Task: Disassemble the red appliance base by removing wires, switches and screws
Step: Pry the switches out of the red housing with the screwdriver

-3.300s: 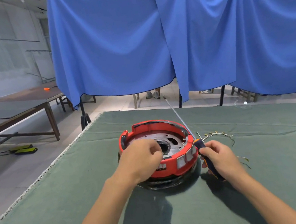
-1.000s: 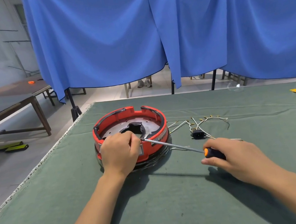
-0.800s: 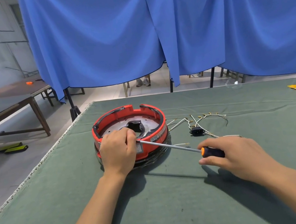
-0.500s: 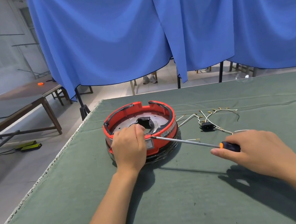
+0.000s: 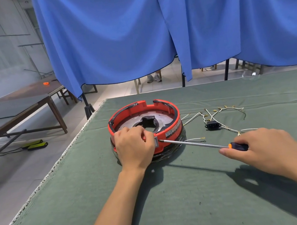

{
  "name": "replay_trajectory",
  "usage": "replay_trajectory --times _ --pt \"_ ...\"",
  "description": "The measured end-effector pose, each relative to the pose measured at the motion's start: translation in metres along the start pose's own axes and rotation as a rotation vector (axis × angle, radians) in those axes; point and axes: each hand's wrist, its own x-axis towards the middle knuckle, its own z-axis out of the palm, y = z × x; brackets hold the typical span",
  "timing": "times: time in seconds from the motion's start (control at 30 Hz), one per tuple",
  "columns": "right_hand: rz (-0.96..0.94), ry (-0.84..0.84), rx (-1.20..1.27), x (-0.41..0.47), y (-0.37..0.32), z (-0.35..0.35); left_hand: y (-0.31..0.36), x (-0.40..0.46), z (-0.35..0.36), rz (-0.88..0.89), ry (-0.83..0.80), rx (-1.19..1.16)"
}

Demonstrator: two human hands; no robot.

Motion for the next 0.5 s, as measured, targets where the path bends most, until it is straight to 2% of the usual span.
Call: replay_trajectory --times 0.23,0.5 --pt "0.021 0.015 -0.031 0.0 -0.004 -0.001 -0.001 0.001 0.003 0.006 -0.012 0.005" --pt "0.032 -0.067 -0.077 0.009 -0.011 -0.019 0.003 0.0 0.003 0.033 0.002 0.02"
